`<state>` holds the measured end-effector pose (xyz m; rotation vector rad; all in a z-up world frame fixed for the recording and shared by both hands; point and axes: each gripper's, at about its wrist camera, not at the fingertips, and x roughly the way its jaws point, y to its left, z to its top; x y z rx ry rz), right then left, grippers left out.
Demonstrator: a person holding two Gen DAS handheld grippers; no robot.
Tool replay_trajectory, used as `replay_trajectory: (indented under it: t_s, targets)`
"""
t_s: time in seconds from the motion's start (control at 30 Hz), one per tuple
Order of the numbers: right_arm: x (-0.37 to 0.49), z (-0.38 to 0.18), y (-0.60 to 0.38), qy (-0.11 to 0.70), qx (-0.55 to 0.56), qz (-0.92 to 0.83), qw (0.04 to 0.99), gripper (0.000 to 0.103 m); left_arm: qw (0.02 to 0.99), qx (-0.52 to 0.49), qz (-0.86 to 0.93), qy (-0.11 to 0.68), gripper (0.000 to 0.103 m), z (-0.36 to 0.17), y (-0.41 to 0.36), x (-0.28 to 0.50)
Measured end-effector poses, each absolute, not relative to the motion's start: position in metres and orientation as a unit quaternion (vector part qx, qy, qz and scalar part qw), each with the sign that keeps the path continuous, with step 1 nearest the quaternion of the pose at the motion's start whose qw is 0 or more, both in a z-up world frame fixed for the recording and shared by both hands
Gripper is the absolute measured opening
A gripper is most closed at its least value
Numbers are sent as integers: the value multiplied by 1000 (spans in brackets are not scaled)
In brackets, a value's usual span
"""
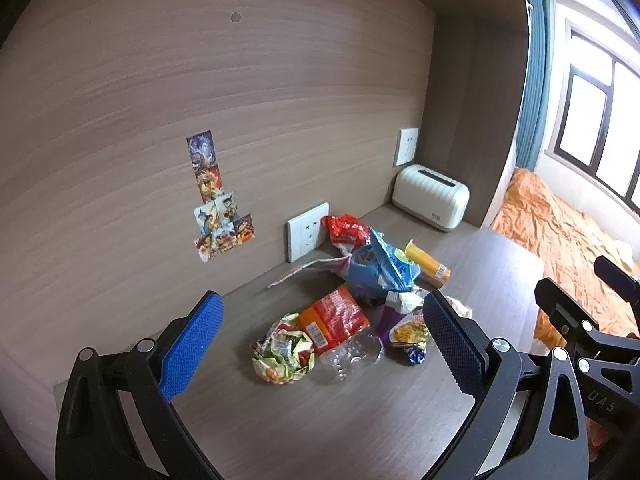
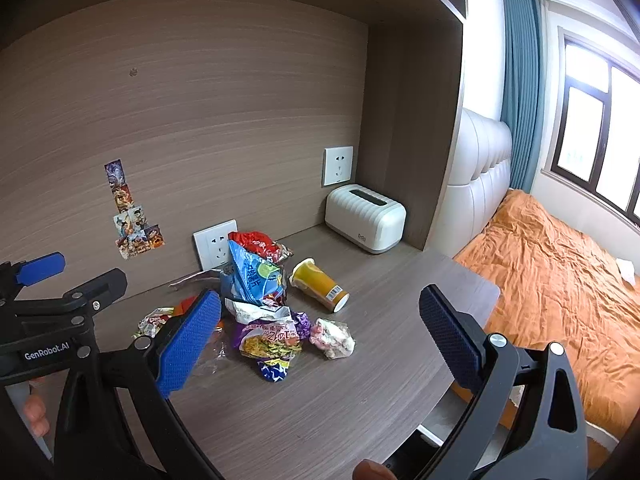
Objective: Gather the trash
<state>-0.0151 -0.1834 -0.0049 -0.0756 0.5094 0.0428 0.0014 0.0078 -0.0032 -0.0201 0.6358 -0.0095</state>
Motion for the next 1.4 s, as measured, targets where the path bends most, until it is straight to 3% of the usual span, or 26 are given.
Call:
replay_trajectory:
  t_s: [1.4]
  targets:
    - [13, -19, -176, 278, -42, 37, 959, 99, 943, -17, 5, 331, 98, -27, 17, 14]
